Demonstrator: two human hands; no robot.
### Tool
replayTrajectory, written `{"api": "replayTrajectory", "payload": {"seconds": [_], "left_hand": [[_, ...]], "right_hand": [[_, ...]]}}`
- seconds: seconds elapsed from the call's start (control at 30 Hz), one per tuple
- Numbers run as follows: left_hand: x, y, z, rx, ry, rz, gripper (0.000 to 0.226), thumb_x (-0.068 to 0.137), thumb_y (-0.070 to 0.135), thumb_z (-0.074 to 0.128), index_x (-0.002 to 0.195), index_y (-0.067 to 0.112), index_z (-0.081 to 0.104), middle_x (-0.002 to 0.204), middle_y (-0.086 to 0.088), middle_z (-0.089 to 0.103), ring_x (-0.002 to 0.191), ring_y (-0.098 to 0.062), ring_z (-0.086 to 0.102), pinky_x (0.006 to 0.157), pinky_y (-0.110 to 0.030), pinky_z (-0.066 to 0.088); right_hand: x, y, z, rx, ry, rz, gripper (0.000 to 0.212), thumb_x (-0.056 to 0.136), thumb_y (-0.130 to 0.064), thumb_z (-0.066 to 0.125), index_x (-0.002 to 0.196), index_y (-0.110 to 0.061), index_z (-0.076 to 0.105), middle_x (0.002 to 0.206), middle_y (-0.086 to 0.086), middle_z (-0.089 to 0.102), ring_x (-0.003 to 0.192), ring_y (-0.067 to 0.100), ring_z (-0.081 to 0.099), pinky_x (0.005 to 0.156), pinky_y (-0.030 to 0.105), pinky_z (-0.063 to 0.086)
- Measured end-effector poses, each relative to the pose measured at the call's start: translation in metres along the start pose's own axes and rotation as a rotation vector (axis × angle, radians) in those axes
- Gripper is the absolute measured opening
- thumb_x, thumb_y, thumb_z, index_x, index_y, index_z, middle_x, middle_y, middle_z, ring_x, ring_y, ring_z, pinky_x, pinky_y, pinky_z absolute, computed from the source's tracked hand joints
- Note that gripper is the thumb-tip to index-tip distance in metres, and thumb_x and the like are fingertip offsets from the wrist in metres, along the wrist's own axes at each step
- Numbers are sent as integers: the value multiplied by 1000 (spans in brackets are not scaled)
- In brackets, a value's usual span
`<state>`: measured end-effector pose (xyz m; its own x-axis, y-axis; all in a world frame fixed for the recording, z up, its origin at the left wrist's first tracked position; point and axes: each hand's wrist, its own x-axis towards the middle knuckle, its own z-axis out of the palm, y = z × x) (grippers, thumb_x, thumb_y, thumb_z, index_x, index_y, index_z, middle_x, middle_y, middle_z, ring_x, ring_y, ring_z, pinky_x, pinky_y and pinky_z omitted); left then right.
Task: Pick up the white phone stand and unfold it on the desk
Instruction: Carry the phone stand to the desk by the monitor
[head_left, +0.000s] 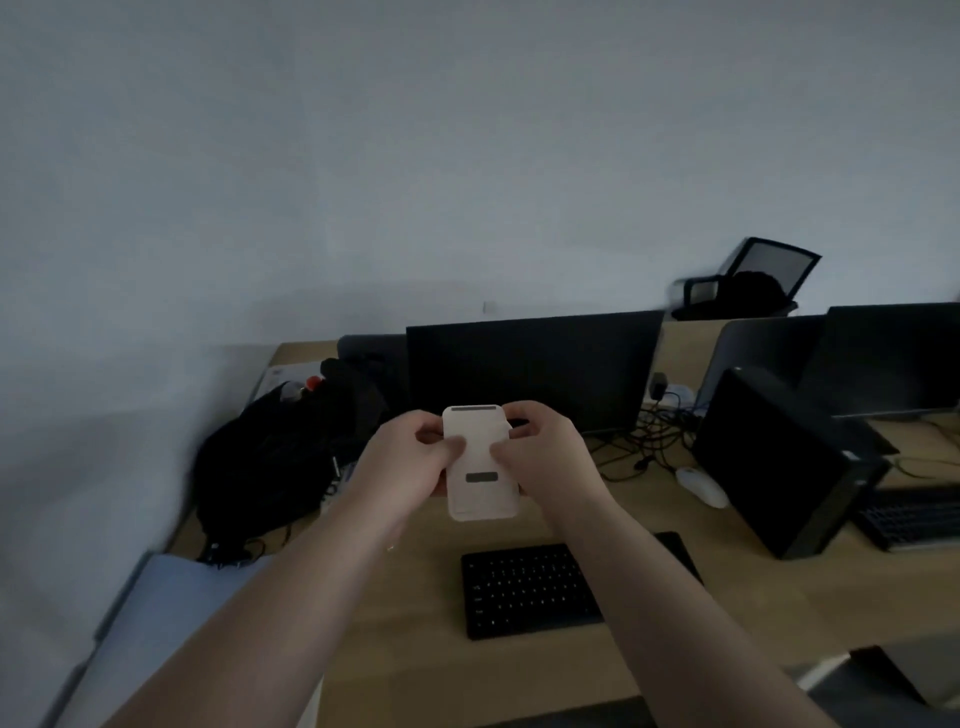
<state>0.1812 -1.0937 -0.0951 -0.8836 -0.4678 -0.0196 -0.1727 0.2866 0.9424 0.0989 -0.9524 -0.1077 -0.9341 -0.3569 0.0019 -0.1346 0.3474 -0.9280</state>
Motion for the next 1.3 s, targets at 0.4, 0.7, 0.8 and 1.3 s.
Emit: {"api": "replayTrajectory", "payload": {"seconds": [0.4, 0.7, 0.8, 1.3], "left_hand": [[-17, 19, 103, -7, -287, 42, 17, 95, 27, 72, 112, 27, 67, 105, 3, 75, 89, -14, 75, 72, -35, 65], [-45, 77, 231, -29, -435, 102, 15, 97, 23, 70, 111, 22, 70, 102, 0, 77, 85, -15, 78, 67, -33, 66], [-47, 89, 273, -38, -417, 86, 15, 97, 21, 71, 112, 20, 69, 103, -2, 78, 84, -15, 78, 63, -30, 64], [-21, 121, 344, -50, -108, 12, 22, 97, 23, 69, 119, 18, 69, 104, -1, 76, 86, -14, 78, 68, -31, 66]], "right_hand": [[-65, 41, -96, 66, 273, 164, 40, 88, -8, 68, 123, -28, 65, 98, -7, 71, 83, 11, 71, 49, 23, 57], [-95, 81, -228, 77, 413, 185, 41, 87, -5, 64, 120, -28, 66, 99, -1, 70, 87, 19, 71, 65, 39, 65], [-87, 101, -267, 78, 398, 182, 38, 86, -6, 64, 113, -33, 66, 97, -2, 71, 86, 20, 72, 70, 45, 66], [2, 131, -342, 71, 113, 41, 44, 87, -9, 71, 86, -52, 59, 92, -12, 70, 65, 3, 71, 42, 16, 54]]}}
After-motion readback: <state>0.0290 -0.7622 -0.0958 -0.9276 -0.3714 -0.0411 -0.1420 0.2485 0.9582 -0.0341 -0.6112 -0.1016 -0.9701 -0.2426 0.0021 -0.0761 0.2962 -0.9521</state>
